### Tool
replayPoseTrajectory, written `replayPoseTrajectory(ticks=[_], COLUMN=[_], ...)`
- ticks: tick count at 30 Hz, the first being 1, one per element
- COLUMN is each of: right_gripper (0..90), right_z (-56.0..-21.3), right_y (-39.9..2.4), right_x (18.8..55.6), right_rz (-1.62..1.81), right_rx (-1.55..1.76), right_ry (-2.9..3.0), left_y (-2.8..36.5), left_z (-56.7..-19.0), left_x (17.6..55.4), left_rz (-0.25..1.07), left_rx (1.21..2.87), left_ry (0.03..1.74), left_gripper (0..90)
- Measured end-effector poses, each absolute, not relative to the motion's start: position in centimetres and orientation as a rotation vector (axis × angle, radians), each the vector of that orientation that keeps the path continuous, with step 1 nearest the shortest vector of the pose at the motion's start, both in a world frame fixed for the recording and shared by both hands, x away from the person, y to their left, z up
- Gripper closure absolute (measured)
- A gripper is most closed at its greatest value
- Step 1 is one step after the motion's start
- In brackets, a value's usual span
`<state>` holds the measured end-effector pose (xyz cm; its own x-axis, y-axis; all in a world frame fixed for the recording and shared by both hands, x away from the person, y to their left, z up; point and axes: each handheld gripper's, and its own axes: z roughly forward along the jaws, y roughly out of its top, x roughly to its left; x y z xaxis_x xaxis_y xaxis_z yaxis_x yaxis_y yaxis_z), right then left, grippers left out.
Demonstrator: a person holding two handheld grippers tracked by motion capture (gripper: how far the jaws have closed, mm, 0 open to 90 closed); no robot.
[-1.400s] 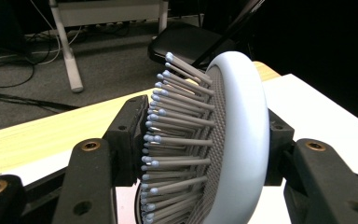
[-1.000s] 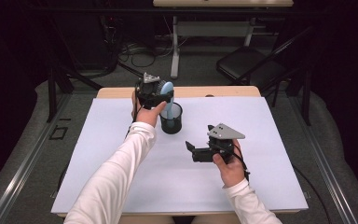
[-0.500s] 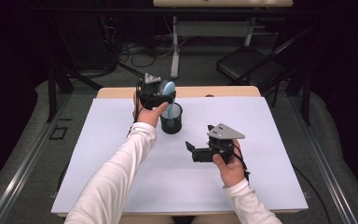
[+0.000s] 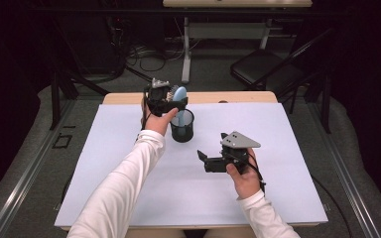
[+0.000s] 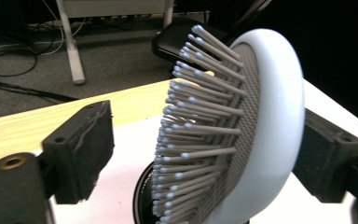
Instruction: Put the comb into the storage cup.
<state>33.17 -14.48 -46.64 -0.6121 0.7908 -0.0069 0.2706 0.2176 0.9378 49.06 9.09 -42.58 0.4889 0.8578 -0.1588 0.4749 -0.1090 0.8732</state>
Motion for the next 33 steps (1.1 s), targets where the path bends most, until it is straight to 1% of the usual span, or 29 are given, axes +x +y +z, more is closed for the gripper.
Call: replayPoseTrajectory(ticks=[3,5,14,33], right_gripper=[2.6,2.6,2.5,1.8], right_z=[-46.65,-46.64,-46.6,-46.6], right_y=[-14.46,-14.47,-14.53,-14.52], right_x=[33.17,33.17,33.16,33.14], right_rz=[1.387,1.389,1.385,1.385], right_rx=[0.978,0.977,0.979,0.979], right_ry=[2.006,2.004,2.001,2.001], left_y=[9.19,9.25,9.3,9.56], left_z=[-42.52,-42.46,-42.35,-42.29], left_x=[49.06,49.02,49.01,49.12], left_rz=[0.486,0.491,0.475,0.484], left_rx=[1.737,1.737,1.721,1.719], left_ry=[1.142,1.136,1.128,1.144], left_gripper=[2.6,0.4,0.4,0.4])
